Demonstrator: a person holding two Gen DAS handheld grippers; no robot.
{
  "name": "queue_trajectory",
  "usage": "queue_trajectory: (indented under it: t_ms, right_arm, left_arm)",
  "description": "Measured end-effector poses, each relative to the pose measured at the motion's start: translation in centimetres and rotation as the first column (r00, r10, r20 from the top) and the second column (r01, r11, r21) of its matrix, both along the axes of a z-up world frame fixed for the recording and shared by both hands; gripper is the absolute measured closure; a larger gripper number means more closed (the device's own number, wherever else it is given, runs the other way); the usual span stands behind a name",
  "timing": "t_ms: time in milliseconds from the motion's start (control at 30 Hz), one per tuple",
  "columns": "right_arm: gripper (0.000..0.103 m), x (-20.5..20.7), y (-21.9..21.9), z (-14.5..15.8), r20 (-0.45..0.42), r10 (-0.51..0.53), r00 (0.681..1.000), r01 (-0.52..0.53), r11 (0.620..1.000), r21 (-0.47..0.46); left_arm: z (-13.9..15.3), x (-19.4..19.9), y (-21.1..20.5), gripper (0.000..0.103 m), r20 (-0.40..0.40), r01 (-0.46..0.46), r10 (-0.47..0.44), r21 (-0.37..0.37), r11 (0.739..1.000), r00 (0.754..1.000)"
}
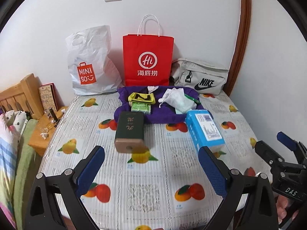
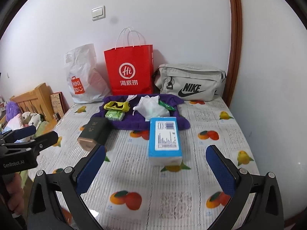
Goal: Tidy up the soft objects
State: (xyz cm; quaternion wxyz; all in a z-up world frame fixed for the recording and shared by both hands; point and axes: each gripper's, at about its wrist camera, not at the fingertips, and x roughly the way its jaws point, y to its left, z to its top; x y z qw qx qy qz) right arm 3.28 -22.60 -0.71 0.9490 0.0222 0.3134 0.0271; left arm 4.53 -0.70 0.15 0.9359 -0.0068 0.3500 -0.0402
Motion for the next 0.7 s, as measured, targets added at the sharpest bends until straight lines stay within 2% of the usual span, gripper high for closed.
queue_trajectory:
  t_ms: [167,700]
  right_arm:
    - [0.000,-1.5,0.0,-0.2,-0.002,-0.001,1.000,0.001,1.000,-0.001]
    - [0.000,-2.7,0.3,-0.2,0.008,0.007,1.000,-0.007,1.000,-0.006]
  left_arm:
    - [-0.6,-1.2,-0.3,0.004,-0.001,-0.015,0.015,0.029,0.999,1.000]
    - [-0.8,-2.4,0.1,0.004,0.001,-0.024,0.024,0.016,1.000,1.000]
